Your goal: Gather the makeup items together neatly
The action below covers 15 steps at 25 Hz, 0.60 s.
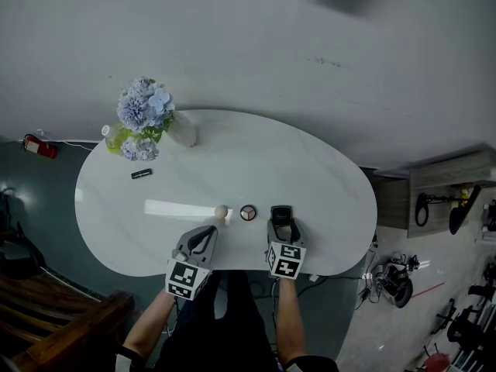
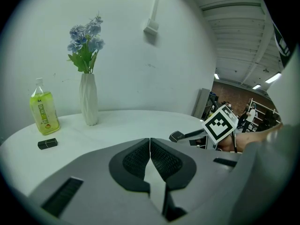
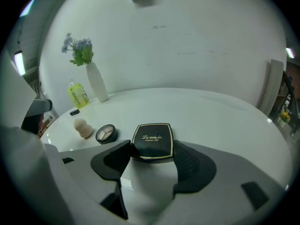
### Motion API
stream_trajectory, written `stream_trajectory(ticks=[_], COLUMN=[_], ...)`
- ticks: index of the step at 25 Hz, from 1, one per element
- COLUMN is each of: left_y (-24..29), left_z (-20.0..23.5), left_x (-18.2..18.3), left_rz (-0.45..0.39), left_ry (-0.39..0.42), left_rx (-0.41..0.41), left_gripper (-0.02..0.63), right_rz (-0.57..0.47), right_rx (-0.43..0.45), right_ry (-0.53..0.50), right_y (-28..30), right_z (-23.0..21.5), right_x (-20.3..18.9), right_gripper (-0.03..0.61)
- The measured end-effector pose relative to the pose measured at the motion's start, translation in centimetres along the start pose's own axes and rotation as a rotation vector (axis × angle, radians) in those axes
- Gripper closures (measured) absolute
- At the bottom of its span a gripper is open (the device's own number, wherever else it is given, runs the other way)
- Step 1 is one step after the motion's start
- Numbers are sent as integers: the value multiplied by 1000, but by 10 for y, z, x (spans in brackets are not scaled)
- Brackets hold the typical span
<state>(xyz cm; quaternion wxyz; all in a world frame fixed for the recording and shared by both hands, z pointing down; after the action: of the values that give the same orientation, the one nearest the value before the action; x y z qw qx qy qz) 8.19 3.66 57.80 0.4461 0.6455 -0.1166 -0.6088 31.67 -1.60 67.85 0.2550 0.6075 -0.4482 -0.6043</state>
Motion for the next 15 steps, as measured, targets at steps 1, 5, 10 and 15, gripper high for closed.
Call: stream_trajectory(ticks=[1,5,10,15], left_y=[0,-2,-8,-21], left_z=[0,0,4,2], left_x=[0,-1,3,15], left_rz=[1,-2,-16,-54], left_ry=[1,1,7,18], left_rx=[-1,-3,11,22], left_gripper=[594,594,594,594], right_rz=[1,9,-18,-96], right_rx=[-2,-12,-4,-8], right_ry=[-3,-23,-25,-69], right_y=[0,1,-10,-38], right_z=[0,2,4,10], right_x=[0,-1,6,26], right_gripper=[281,281,281,281])
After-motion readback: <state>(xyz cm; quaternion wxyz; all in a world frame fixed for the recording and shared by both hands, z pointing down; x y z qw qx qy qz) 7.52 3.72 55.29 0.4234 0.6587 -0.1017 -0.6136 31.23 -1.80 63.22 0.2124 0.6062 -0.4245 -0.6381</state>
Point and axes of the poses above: the fingertips, and each gripper's own axes: y forward along the fingers, z to its left, x out of its top, the point moved 7 cm from there along -y, backward along the fingers, and after that the axes turned 13 degrees about z, right-handed, at the moved point
